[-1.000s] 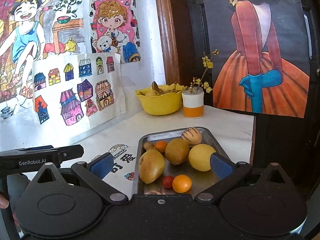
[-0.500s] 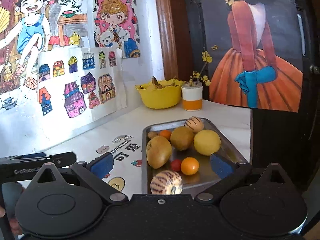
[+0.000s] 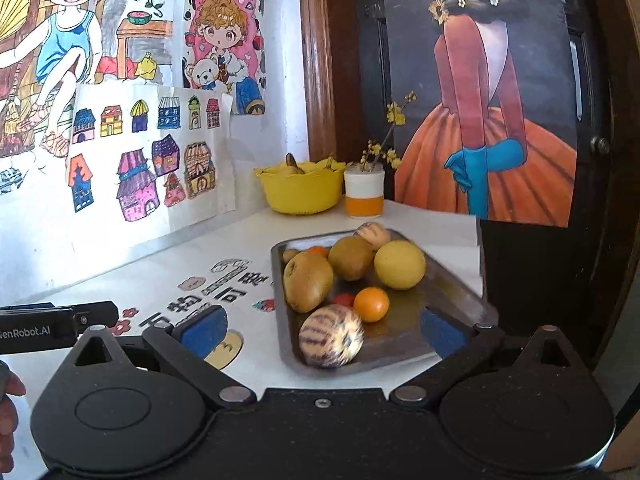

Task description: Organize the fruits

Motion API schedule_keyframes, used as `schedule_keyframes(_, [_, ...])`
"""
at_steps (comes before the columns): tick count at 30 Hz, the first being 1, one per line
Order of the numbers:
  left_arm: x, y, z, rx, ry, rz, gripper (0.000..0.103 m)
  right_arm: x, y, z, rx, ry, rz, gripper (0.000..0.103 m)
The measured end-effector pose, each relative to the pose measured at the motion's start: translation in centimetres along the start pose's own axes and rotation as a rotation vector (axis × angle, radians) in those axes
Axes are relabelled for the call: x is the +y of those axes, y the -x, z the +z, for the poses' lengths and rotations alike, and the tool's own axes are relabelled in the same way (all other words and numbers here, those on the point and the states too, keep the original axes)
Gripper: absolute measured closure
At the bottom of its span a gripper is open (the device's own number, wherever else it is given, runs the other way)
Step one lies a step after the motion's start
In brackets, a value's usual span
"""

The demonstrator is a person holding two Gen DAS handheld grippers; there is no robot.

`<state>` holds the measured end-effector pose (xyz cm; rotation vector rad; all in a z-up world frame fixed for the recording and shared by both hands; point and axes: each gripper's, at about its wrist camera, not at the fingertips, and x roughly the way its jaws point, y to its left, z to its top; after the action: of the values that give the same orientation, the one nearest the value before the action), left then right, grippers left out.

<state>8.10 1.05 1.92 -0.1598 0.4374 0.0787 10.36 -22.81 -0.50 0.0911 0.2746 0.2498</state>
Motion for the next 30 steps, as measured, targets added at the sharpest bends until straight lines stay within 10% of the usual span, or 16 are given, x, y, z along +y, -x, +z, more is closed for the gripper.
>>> schedule_keyframes(30, [1.0,2.1,-3.9,-0.028,-0.017,0.017,0.0,1.6,1.0,-4.3,-0.056,0.044,-0.042,0.001])
